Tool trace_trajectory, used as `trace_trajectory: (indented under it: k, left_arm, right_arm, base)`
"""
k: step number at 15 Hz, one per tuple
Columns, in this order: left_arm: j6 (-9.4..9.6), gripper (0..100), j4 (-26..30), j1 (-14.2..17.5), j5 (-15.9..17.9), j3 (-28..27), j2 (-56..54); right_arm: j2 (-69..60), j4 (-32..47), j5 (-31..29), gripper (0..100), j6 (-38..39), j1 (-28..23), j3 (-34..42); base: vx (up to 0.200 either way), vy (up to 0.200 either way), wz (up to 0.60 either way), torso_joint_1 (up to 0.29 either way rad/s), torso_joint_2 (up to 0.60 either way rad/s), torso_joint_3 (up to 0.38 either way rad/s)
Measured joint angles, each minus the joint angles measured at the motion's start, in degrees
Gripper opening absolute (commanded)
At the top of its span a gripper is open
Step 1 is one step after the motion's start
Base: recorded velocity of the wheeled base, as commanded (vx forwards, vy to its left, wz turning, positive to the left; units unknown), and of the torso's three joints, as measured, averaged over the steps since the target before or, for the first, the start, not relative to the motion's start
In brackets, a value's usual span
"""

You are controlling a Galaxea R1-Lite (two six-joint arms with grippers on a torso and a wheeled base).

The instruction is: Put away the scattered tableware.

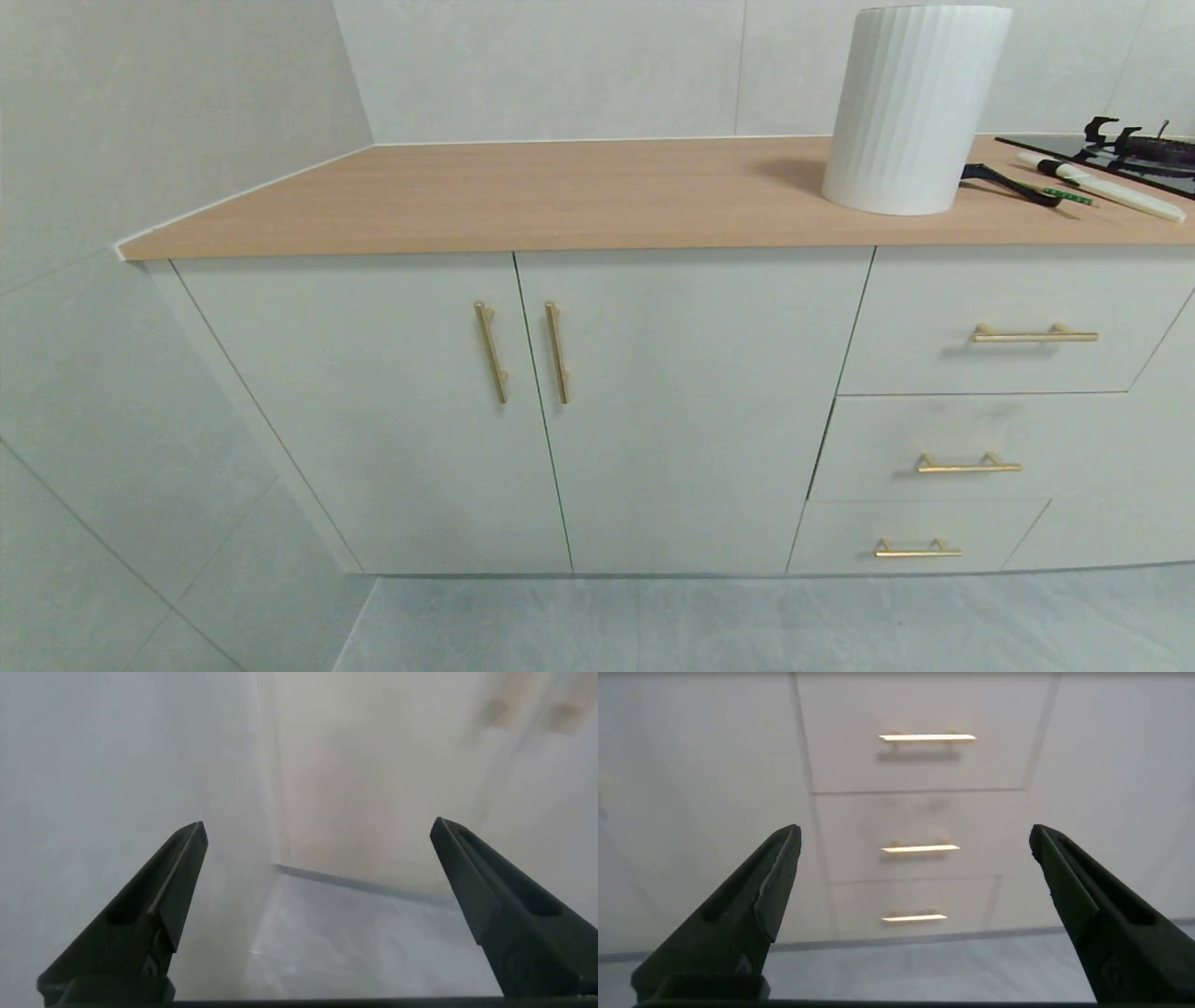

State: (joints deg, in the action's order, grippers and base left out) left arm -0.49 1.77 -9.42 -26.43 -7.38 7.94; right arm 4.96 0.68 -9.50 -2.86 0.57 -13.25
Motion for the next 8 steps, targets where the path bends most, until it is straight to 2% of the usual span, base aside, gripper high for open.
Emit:
trace_trajectory:
  k: [2, 3, 5, 7, 8]
  left_arm:
    - [0.28, 100, -3.5, 3.2, -1.3, 5.1, -1.7]
    - [0.62, 100, -3.6, 5.5, -0.5, 6.2, -3.2]
    - [1.52, 100, -3.5, 8.6, 2.8, 7.0, -5.8]
    - [1.44, 100, -3.4, 9.4, 5.6, 7.2, -7.1]
    - [1.13, 100, -3.3, 9.5, 8.3, 7.3, -7.4]
  right_arm:
    - [-2.9, -0.9, -2.2, 100, -0.1, -0.5, 3.1]
    - [-3.7, -3.3, -3.0, 100, -0.1, -0.6, 6.2]
    - [-4.5, -5.7, -3.2, 100, 0.1, -0.6, 11.0]
    - [-4.9, -3.5, -0.9, 100, 0.4, -0.7, 12.6]
    - [-4.9, -3.4, 0.7, 100, 0.5, -0.7, 12.8]
  base:
    - [0.0, 0.0, 0.0, 0.0, 0.0, 0.0]
    - [0.0, 0.0, 0.0, 0.0, 0.0, 0.0]
    - [0.0, 0.0, 0.0, 0.0, 0.0, 0.0]
    - [0.0, 0.0, 0.0, 0.0, 0.0, 0.0]
    - [0.0, 0.0, 0.0, 0.0, 0.0, 0.0]
